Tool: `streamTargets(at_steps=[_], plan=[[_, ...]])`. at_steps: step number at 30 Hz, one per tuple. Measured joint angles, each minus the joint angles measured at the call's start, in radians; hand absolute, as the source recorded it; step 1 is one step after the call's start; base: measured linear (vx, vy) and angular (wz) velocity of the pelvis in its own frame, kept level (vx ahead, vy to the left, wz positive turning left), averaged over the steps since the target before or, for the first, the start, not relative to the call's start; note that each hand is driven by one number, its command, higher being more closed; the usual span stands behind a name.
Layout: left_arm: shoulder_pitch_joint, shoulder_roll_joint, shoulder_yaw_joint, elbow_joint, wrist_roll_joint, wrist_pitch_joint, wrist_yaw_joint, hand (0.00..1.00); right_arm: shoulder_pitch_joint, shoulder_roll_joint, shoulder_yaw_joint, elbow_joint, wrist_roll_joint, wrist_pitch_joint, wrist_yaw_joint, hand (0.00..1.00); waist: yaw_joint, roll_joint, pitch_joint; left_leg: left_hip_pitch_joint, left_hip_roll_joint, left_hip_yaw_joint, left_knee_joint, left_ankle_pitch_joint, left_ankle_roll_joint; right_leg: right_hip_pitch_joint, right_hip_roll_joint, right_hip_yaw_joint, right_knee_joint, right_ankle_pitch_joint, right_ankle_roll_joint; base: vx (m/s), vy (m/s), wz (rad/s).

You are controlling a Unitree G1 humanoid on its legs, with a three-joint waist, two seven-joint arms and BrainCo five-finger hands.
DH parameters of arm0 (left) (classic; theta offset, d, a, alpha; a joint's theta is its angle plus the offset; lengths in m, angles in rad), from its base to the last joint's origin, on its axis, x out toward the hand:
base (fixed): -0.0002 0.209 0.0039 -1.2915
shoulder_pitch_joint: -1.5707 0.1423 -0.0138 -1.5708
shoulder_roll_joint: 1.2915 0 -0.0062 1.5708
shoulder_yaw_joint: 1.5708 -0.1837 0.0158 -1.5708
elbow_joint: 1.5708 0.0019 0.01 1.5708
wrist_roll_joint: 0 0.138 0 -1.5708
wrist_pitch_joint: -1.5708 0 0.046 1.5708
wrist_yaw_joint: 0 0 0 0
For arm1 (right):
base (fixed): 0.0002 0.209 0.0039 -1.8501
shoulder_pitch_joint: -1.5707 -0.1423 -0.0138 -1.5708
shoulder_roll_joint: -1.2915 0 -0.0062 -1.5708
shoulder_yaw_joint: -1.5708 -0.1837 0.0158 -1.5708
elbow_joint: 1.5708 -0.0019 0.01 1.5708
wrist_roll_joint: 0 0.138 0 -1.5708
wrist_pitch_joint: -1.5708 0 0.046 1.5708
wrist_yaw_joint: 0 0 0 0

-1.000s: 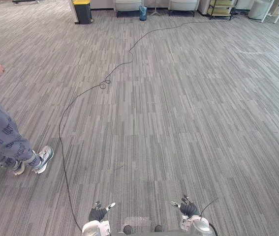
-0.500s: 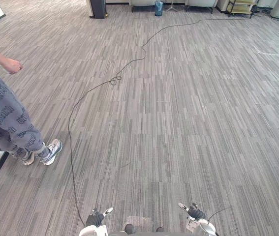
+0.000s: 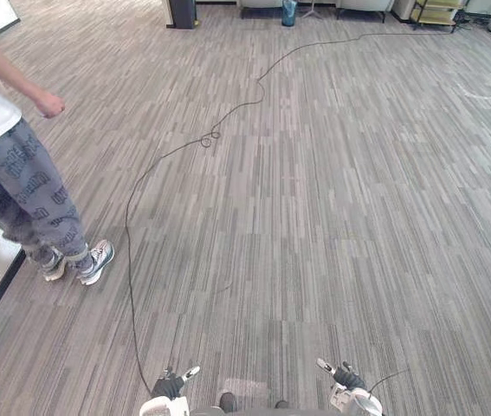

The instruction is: Pick up cushions and gather them together orderly.

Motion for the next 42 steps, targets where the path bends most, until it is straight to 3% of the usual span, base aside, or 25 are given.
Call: streamTargets(at_steps=[3,4,9,12,13,15,16,17,18,20,23,24,26,28,30,31,33,34,35,36,37,38,39,41,42], plan=[[0.001,0.000,0.059,-0.039,-0.001,0.008,-0.001,0.00,0.011,0.027,-0.001,-0.032,0.004,0.002,0.000,0.00,0.002,-0.030,0.020,-0.094,0.009,0.041,0.238,-0.107,-0.016,-0.020,-0.022,-0.011,0.076,-0.052,-0.011,0.04,-0.041,0.18],[0.000,-0.006,0.094,-0.059,-0.002,0.008,-0.001,0.00,0.020,0.031,-0.001,-0.051,0.004,0.001,0.000,0.00,0.004,-0.035,0.023,-0.183,0.032,0.112,0.434,-0.151,-0.015,-0.036,-0.026,-0.017,0.107,-0.079,-0.015,-0.01,-0.055,0.14],[0.018,-0.039,0.149,-0.127,-0.024,0.006,0.000,0.00,0.038,0.026,0.011,-0.080,0.005,0.002,0.000,0.00,0.021,-0.023,0.026,-0.371,0.167,0.248,0.946,-0.158,-0.004,0.006,-0.029,0.015,0.171,-0.170,-0.034,0.11,0.037,-0.17],[0.017,-0.041,0.147,-0.133,-0.026,0.003,0.000,0.00,0.031,0.023,0.022,-0.078,0.003,0.008,0.000,0.00,0.032,-0.025,0.024,-0.426,0.197,0.304,0.775,-0.229,-0.014,0.024,-0.072,0.052,0.151,-0.180,-0.022,0.26,0.125,-0.34],[0.015,-0.041,0.147,-0.135,-0.025,0.001,0.000,0.00,0.029,0.024,0.021,-0.078,0.003,0.009,-0.001,0.00,0.039,-0.028,0.025,-0.443,0.191,0.309,0.703,-0.220,-0.015,0.029,-0.090,0.060,0.138,-0.181,-0.023,0.43,0.253,-0.34],[0.012,-0.047,0.133,-0.135,-0.024,-0.009,0.002,0.00,0.025,0.024,0.020,-0.077,0.000,0.009,-0.001,0.00,0.051,-0.018,0.019,-0.470,0.168,0.278,0.470,-0.115,-0.049,0.058,-0.127,0.078,0.076,-0.181,-0.015,0.43,0.307,-0.36],[0.013,-0.047,0.131,-0.133,-0.027,-0.013,0.002,0.00,0.025,0.026,0.021,-0.074,0.000,0.010,0.000,0.00,0.054,-0.021,0.019,-0.476,0.159,0.272,0.474,-0.055,-0.027,0.068,-0.140,0.088,0.071,-0.196,-0.009,0.47,0.360,-0.25],[0.006,-0.033,0.123,-0.122,-0.025,-0.014,0.002,0.00,0.021,0.037,0.017,-0.072,-0.001,0.011,0.001,0.00,0.049,-0.032,0.010,-0.484,0.132,0.275,0.501,-0.093,0.011,0.070,-0.170,0.101,0.098,-0.201,-0.015,0.49,0.370,-0.06],[-0.005,-0.027,0.123,-0.120,-0.023,-0.011,0.002,0.00,0.022,0.053,0.016,-0.077,-0.002,0.011,0.007,0.00,0.049,-0.037,0.008,-0.484,0.123,0.289,0.517,-0.127,0.022,0.031,-0.183,0.121,0.180,-0.182,-0.001,0.52,0.357,0.03],[-0.004,-0.017,0.115,-0.118,-0.023,-0.012,0.004,0.00,0.024,0.062,0.010,-0.077,-0.011,0.016,0.020,0.00,0.054,-0.055,0.007,-0.439,0.103,0.309,0.529,-0.173,0.049,-0.025,-0.206,0.154,0.355,-0.142,0.070,0.58,0.380,-0.08],[0.001,0.010,0.054,-0.097,-0.021,-0.009,0.003,0.00,0.031,0.062,-0.001,-0.087,-0.034,0.015,0.024,0.00,0.055,-0.067,0.012,-0.280,0.062,0.317,0.528,-0.286,0.052,-0.166,-0.214,0.218,0.833,0.057,0.202,0.50,0.260,-0.18],[-0.001,0.016,0.040,-0.090,-0.020,-0.008,0.002,0.00,0.038,0.062,-0.001,-0.109,-0.038,0.015,0.030,0.00,0.049,-0.065,0.021,-0.205,0.048,0.313,0.515,-0.321,0.045,-0.246,-0.210,0.191,1.055,0.068,0.188,0.59,0.211,-0.05],[-0.008,0.017,0.031,-0.071,-0.020,-0.005,0.002,0.00,0.045,0.054,-0.001,-0.130,-0.038,0.003,0.030,0.00,0.030,-0.059,0.022,-0.085,0.034,0.288,0.440,-0.335,0.035,-0.339,-0.205,0.077,1.207,0.002,0.112,0.50,0.123,0.24],[-0.035,-0.001,0.024,-0.059,-0.018,0.006,0.000,0.00,0.053,0.043,-0.003,-0.160,-0.038,-0.004,0.031,0.00,0.010,-0.042,0.028,0.028,0.038,0.258,0.331,-0.328,0.023,-0.460,-0.186,-0.055,1.175,-0.075,0.084,0.56,0.078,0.50],[-0.059,-0.026,0.023,-0.033,-0.016,0.009,-0.001,0.00,0.046,0.035,-0.020,-0.188,-0.038,-0.011,0.037,0.00,-0.016,-0.025,0.037,0.113,0.045,0.231,0.248,-0.328,0.013,-0.566,-0.171,-0.149,1.014,-0.120,0.063,0.62,0.005,0.55],[-0.076,-0.047,0.015,-0.018,-0.014,0.011,-0.001,0.00,0.043,0.018,-0.027,-0.186,-0.038,-0.017,0.038,0.00,-0.030,0.001,0.053,0.179,0.063,0.217,0.209,-0.330,0.008,-0.605,-0.141,-0.210,0.813,-0.101,0.032,0.66,-0.035,0.51],[-0.084,-0.053,-0.002,-0.015,-0.012,0.010,-0.002,0.00,0.051,0.007,-0.020,-0.167,-0.032,-0.017,0.037,0.00,-0.033,0.003,0.058,0.238,0.068,0.186,0.207,-0.330,0.008,-0.611,-0.079,-0.206,0.470,0.010,0.010,0.73,-0.115,0.48],[-0.075,-0.048,-0.014,-0.011,-0.012,0.009,-0.002,0.00,0.061,0.004,-0.014,-0.145,-0.033,-0.020,0.037,0.00,-0.036,-0.010,0.055,0.285,0.054,0.152,0.210,-0.330,0.008,-0.602,-0.050,-0.180,0.352,0.116,-0.033,0.97,-0.200,0.28],[-0.080,-0.065,-0.009,0.011,-0.012,0.012,-0.003,0.00,0.040,-0.013,-0.019,-0.135,-0.032,-0.019,0.038,0.00,-0.043,0.021,0.060,0.320,0.088,0.117,0.238,-0.327,0.000,-0.601,-0.024,-0.165,0.426,0.175,-0.137,0.84,-0.166,0.07],[-0.084,-0.074,0.011,0.010,-0.011,0.012,-0.008,0.00,0.023,-0.022,-0.018,-0.139,-0.038,-0.017,0.036,0.00,-0.039,0.043,0.060,0.305,0.111,0.112,0.288,-0.292,-0.058,-0.605,-0.024,-0.174,0.472,0.122,-0.154,0.80,-0.187,0.02],[-0.096,-0.082,0.025,0.006,-0.011,0.010,-0.017,0.00,0.018,-0.019,-0.019,-0.147,-0.040,-0.017,0.038,0.00,-0.046,0.053,0.065,0.259,0.120,0.079,0.417,-0.201,-0.077,-0.591,-0.025,-0.176,0.531,0.044,-0.150,0.78,-0.209,0.04],[-0.098,-0.089,0.031,0.005,-0.011,0.009,-0.017,0.00,0.018,-0.017,-0.019,-0.147,-0.040,-0.016,0.037,0.00,-0.045,0.058,0.068,0.240,0.128,0.072,0.474,-0.166,-0.076,-0.575,-0.021,-0.176,0.537,0.022,-0.149,0.78,-0.218,0.06],[-0.093,-0.095,0.068,-0.005,-0.010,0.010,-0.020,0.00,0.018,-0.025,-0.021,-0.155,-0.039,-0.014,0.036,0.00,-0.043,0.084,0.086,0.133,0.179,0.033,0.780,0.034,-0.141,-0.476,0.006,-0.172,0.514,-0.041,-0.147,0.76,-0.156,-0.04],[-0.085,-0.098,0.120,-0.029,-0.013,0.011,-0.019,0.00,0.024,-0.019,-0.018,-0.153,-0.032,-0.009,0.033,0.00,-0.028,0.084,0.096,-0.035,0.273,0.061,1.178,0.013,-0.150,-0.321,0.040,-0.164,0.476,-0.083,-0.162,0.74,-0.109,-0.24],[-0.085,-0.097,0.134,-0.049,-0.014,0.009,-0.019,0.00,0.024,-0.014,-0.011,-0.148,-0.030,-0.007,0.033,0.00,-0.016,0.072,0.101,-0.083,0.294,0.088,1.240,-0.017,-0.140,-0.262,0.041,-0.160,0.455,-0.086,-0.167,0.72,-0.106,-0.32]])
